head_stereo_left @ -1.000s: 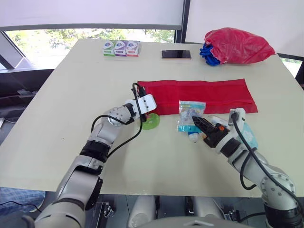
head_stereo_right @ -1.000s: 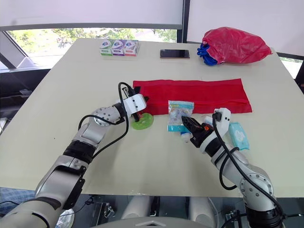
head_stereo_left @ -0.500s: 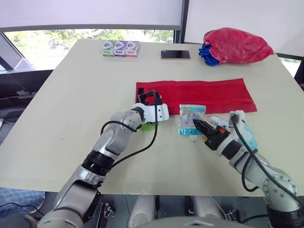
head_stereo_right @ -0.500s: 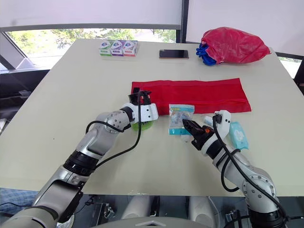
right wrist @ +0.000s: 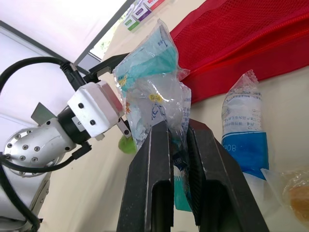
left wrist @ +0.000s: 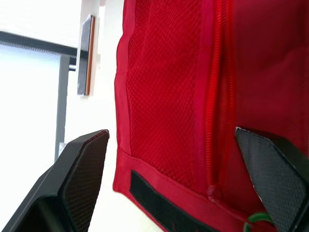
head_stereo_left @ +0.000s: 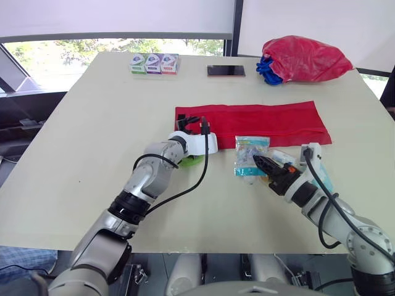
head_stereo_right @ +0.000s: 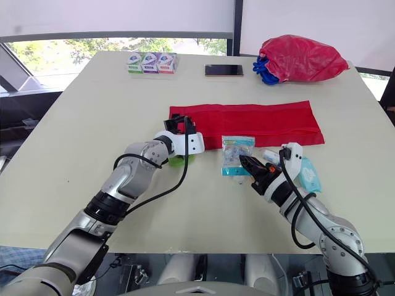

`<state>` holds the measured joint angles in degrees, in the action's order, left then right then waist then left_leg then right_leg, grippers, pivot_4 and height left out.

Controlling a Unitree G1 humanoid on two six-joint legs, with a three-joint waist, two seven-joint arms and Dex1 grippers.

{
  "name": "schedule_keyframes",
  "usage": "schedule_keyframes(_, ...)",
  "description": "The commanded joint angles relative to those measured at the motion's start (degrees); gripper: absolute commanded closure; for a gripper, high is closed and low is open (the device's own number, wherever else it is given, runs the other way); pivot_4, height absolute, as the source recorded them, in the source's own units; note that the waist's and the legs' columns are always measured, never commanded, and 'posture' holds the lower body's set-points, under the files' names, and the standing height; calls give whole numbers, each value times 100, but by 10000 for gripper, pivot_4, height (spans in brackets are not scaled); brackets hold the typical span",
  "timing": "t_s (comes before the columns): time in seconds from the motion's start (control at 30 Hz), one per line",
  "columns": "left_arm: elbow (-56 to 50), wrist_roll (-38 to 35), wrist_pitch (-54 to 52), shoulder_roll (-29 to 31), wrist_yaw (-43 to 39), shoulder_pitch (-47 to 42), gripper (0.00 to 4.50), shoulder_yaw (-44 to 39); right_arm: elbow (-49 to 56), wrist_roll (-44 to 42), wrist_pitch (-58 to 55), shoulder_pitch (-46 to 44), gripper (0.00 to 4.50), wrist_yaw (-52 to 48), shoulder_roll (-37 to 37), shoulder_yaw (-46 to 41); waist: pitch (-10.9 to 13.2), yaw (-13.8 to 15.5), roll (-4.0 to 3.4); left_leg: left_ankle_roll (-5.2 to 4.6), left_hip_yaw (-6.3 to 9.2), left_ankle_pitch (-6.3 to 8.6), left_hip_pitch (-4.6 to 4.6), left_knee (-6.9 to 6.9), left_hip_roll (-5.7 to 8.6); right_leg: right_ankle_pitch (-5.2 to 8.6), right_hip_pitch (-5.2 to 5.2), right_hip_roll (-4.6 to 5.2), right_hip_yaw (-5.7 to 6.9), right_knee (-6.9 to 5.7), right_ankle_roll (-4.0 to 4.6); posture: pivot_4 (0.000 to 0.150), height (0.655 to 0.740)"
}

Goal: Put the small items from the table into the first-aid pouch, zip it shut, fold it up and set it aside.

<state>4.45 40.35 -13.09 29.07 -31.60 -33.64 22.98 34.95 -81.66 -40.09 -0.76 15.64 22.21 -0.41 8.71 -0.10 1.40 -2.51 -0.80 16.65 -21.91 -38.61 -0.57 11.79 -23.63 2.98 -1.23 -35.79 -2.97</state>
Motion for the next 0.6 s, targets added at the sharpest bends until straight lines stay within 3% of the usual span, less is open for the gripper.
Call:
schedule_keyframes(0.03,214,106,32,-9,234,-171,567,-56,236,-93,16,-50,45000,-4,31,-71,0,-13,0,0,0,0,0,0,0,0,0,0,0,0,0,1500,7400)
schedule_keyframes(0.43,478,-45,-82,-43,472,-238,567,-184,229,-27,17,-49,45000,-42,30,-50,0,-47,0,0,0,0,0,0,0,0,0,2,0,-2,0,1500,7400)
schedule_keyframes(0.6,443,-289,-214,-174,483,-163,21469,-321,232,14,13,-48,45000,-57,21,-32,0,-48,1,0,1,0,-1,-1,0,0,-1,2,1,-3,0,1500,7400)
